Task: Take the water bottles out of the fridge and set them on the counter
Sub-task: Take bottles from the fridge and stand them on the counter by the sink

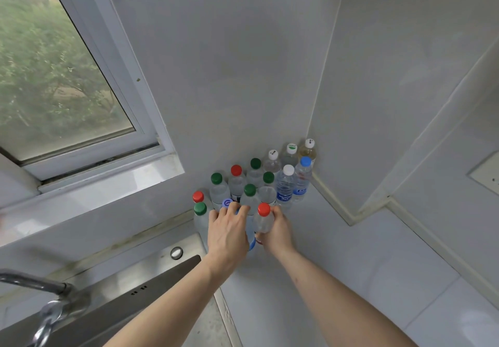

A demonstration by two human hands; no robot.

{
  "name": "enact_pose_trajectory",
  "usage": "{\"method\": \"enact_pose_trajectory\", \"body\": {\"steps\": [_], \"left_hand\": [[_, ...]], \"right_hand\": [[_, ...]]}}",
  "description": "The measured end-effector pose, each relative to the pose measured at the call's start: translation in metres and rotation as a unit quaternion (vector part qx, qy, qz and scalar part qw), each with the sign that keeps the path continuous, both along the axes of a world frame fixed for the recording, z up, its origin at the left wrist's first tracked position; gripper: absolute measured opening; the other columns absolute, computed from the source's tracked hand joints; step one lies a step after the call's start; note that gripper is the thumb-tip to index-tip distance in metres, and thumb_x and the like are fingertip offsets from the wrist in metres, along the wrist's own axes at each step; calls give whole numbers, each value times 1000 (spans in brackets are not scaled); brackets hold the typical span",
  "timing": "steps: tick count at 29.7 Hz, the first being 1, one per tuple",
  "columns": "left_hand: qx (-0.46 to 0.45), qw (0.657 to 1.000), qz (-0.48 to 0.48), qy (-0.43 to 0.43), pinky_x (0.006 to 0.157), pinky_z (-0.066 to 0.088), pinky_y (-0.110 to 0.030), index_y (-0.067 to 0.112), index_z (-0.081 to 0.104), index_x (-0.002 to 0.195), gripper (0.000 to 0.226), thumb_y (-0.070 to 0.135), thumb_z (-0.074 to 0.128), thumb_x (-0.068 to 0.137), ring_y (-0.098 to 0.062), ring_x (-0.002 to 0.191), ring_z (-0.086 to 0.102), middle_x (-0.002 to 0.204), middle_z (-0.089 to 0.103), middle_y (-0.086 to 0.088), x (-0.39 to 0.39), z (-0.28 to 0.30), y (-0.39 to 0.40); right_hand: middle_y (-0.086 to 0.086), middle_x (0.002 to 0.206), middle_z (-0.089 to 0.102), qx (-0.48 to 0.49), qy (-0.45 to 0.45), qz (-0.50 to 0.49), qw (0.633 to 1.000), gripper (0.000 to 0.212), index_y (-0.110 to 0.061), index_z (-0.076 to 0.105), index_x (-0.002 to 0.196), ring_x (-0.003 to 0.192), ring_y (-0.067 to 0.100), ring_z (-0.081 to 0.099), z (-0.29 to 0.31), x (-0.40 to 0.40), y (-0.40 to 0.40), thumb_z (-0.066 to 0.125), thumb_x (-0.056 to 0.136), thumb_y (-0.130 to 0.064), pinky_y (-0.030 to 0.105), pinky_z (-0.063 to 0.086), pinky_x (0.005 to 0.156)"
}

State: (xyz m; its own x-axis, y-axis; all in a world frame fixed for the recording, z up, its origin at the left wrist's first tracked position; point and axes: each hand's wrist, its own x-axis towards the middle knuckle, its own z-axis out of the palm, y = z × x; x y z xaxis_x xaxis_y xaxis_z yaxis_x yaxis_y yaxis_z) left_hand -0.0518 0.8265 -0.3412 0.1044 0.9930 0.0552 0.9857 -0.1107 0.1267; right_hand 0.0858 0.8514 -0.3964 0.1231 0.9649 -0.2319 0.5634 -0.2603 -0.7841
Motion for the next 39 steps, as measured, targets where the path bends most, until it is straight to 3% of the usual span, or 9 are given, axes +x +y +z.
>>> {"method": "enact_pose_trajectory", "body": {"steps": [3, 7, 11, 17, 19, 22, 26, 29, 39], "left_hand": [[13, 1000, 6, -13, 108, 29, -37, 30, 49, 141, 66, 17, 74, 81, -25, 121, 53, 145, 48, 0, -3, -5, -3], [36, 999, 13, -26, 121, 21, -46, 26, 47, 147, 71, 12, 73, 82, -28, 137, 45, 151, 47, -3, -6, -17, -15], [33, 999, 5, -40, 124, 19, -51, 26, 29, 160, 82, 12, 67, 88, -28, 145, 38, 155, 44, -4, -11, -26, -24], [-3, 999, -19, -39, 127, 1, -51, 32, -4, 163, 89, 16, 55, 99, -31, 158, 8, 172, 10, -2, -19, -15, -31], [6, 999, -21, -48, 127, -1, -51, 33, -4, 163, 93, 13, 58, 96, -32, 158, 6, 172, 5, -1, -25, -13, -37], [16, 997, -30, -66, 127, -2, -48, 36, 0, 163, 91, 13, 57, 97, -29, 159, 0, 172, -4, 3, -40, -9, -57], [29, 993, -32, -108, 127, -1, -42, 39, 11, 163, 83, 15, 56, 98, -26, 159, 4, 172, 1, 6, -63, 1, -101], [6, 993, -33, -113, 127, -3, -39, 43, 13, 161, 76, 19, 52, 101, -22, 159, 1, 171, -2, 11, -72, 11, -132], [-24, 985, -96, -141, 124, -4, -36, 46, 20, 158, 66, 35, 54, 103, -19, 158, 4, 171, 6, 13, -27, 47, -206]], "right_hand": [[-1, 114, 67, -3, 11, -6, 1000, 56, -14, 58, 125, 101, 17, 62, 0, 2, -2, 85, 77, -4, 13, 41, 74], [1, 122, 68, -10, 3, -4, 1000, 62, -17, 56, 128, 109, 22, 65, 3, -1, -4, 87, 75, -7, 27, 50, 87], [-1, 127, 64, -35, 13, 34, 999, 66, -21, 54, 135, 116, 22, 62, 17, -2, -5, 85, 79, -9, 31, 52, 94], [-13, 125, 64, -6, 53, 6, 999, 75, -40, 51, 128, 118, 17, 63, 16, 4, -25, 92, 70, -18, 42, 59, 96], [-17, 118, 57, 14, 66, -19, 998, 70, -42, 49, 130, 114, 11, 60, 35, 3, -44, 87, 78, -15, 34, 56, 92], [-16, 122, 48, 23, 63, -22, 997, 69, -29, 46, 144, 119, 8, 50, 43, 7, -71, 77, 87, -5, 23, 42, 94], [-18, 139, 44, 13, 75, -23, 997, 81, -36, 38, 150, 139, 11, 46, 44, 11, -115, 78, 86, -4, 31, 42, 114], [-21, 142, 43, 17, 89, -23, 996, 80, -42, 37, 146, 141, 14, 46, 51, 13, -146, 79, 86, -9, 42, 45, 115], [-19, 150, 44, 40, 61, -4, 997, 67, -38, 44, 150, 136, 1, 44, 99, 48, -257, 71, 94, -15, 31, 42, 116]]}}
